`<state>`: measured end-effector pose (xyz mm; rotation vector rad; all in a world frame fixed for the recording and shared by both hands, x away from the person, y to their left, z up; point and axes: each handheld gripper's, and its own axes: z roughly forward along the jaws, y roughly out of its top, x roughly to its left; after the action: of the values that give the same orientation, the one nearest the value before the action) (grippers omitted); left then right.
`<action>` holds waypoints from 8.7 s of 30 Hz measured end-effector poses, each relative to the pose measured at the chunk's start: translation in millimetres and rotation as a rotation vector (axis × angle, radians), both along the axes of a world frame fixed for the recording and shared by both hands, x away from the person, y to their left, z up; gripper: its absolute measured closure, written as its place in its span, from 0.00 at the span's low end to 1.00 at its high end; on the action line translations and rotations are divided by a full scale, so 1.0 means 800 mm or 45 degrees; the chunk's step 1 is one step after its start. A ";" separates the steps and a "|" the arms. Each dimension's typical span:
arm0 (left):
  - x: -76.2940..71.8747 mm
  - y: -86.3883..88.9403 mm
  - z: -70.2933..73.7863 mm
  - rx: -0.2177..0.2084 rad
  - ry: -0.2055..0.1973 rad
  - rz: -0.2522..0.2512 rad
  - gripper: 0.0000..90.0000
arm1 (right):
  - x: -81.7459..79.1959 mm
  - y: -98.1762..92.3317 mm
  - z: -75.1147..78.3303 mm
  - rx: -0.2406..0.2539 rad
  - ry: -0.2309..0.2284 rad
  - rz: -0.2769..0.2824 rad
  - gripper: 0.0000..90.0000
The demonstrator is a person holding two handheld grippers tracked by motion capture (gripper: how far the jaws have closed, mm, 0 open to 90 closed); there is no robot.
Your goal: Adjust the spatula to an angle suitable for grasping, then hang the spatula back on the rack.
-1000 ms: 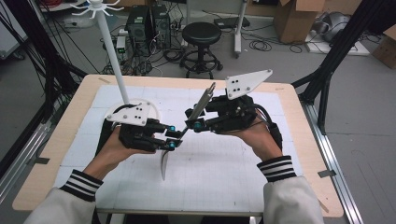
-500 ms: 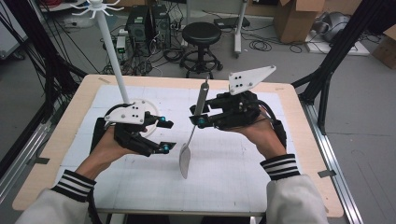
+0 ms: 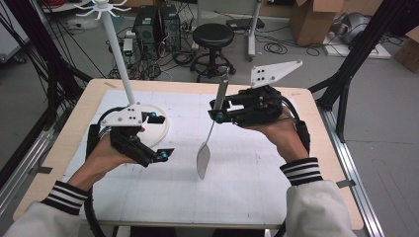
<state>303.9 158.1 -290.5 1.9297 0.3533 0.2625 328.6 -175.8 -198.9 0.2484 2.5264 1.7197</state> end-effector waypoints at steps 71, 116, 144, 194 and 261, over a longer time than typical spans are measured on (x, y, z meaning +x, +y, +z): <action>0.009 0.095 -0.011 -0.022 0.010 0.176 0.02 | 0.118 -0.001 0.013 -0.046 0.025 -0.430 0.76; 0.037 0.041 0.048 0.013 -0.002 0.175 0.02 | 0.120 0.042 0.011 -0.085 0.039 -0.477 0.76; 0.082 -0.021 0.122 0.076 -0.052 0.174 0.02 | 0.117 0.041 0.003 -0.098 0.056 -0.488 0.76; 0.133 -0.089 0.166 0.083 -0.048 0.201 0.20 | 0.113 0.059 -0.002 -0.122 0.038 -0.462 0.76; 0.132 -0.112 0.160 0.129 -0.005 0.247 0.79 | 0.107 0.073 -0.024 -0.167 0.084 -0.449 0.76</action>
<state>409.2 68.7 -162.4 1.9957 0.5345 0.4179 414.0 -117.8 -218.0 0.7029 2.4403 1.4298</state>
